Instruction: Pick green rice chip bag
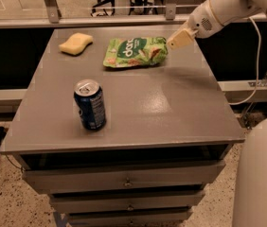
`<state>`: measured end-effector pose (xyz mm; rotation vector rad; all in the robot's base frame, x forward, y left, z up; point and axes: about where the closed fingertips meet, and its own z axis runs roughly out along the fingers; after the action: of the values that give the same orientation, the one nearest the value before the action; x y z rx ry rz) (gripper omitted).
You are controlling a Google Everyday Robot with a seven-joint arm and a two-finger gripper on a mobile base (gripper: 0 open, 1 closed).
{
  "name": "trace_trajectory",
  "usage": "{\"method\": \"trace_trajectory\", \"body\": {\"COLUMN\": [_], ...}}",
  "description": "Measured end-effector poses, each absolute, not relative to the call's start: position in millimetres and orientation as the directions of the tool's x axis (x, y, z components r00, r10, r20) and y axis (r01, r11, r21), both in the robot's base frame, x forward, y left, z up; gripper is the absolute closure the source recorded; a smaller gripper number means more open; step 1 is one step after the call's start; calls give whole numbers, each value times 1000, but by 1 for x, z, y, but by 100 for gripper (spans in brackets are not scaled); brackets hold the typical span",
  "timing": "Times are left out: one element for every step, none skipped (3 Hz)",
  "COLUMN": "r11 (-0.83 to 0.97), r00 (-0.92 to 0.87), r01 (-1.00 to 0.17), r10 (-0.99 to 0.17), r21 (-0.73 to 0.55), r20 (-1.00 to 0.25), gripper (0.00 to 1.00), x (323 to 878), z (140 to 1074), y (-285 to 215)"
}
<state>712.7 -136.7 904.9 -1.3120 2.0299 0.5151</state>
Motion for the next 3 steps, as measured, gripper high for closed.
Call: {"method": "trace_trajectory", "body": {"r11": [367,363,360], "r00": [-227,-225,-225], "r01": [-928,-930,-932], "r10": [-682,-683,-683], "r21": [-57,-56,-52], "r20": [-695,-695,-695], "gripper": [83,59,36], "x": [693,693,694], "z": [913,911,909], "y": [-136,-133,-131]}}
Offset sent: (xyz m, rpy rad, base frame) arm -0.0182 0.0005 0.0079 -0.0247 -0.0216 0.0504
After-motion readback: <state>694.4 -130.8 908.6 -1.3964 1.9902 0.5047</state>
